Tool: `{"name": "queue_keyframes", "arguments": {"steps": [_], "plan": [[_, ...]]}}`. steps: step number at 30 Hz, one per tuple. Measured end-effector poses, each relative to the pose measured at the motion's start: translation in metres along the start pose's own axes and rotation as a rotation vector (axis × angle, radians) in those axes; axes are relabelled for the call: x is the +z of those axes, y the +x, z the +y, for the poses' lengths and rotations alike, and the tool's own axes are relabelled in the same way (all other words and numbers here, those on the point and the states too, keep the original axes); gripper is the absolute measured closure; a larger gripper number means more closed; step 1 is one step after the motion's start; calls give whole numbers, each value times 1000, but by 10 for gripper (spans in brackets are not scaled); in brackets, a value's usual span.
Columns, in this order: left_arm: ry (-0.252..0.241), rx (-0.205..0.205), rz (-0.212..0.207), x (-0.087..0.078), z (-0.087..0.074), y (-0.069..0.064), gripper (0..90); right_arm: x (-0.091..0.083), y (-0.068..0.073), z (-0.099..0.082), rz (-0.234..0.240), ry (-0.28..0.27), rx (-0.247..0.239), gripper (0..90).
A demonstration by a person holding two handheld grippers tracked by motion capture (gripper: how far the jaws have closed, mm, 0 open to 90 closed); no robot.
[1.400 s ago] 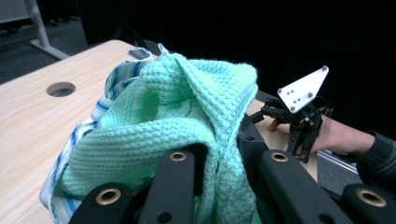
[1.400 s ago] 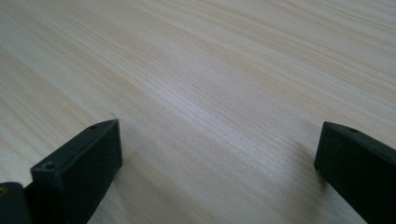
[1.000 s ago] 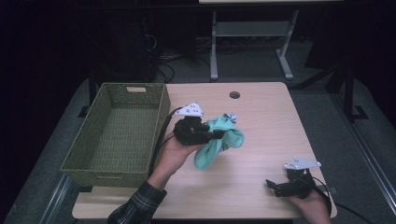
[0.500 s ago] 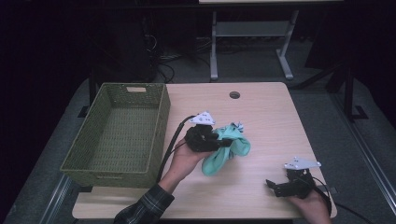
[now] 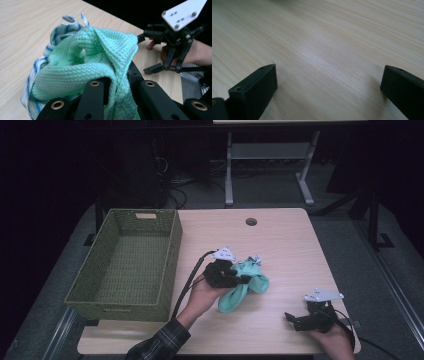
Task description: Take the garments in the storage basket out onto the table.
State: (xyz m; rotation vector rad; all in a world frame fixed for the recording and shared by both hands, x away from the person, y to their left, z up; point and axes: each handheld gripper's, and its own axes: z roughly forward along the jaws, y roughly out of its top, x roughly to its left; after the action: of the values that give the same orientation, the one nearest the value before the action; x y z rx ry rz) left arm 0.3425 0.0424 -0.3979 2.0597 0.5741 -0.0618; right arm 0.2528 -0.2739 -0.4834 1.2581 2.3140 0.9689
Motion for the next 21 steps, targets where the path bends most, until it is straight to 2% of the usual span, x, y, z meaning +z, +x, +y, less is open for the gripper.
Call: {"name": "queue_keyframes", "arguments": {"steps": [6,14,21], "plan": [[40,-14,-6,13,-10,3,786,0,0,0,0,0,0,3],[91,-46,4,28,-23,11,777,0,0,0,0,0,0,3],[151,-58,10,41,-35,17,766,0,0,0,0,0,0,4]]}}
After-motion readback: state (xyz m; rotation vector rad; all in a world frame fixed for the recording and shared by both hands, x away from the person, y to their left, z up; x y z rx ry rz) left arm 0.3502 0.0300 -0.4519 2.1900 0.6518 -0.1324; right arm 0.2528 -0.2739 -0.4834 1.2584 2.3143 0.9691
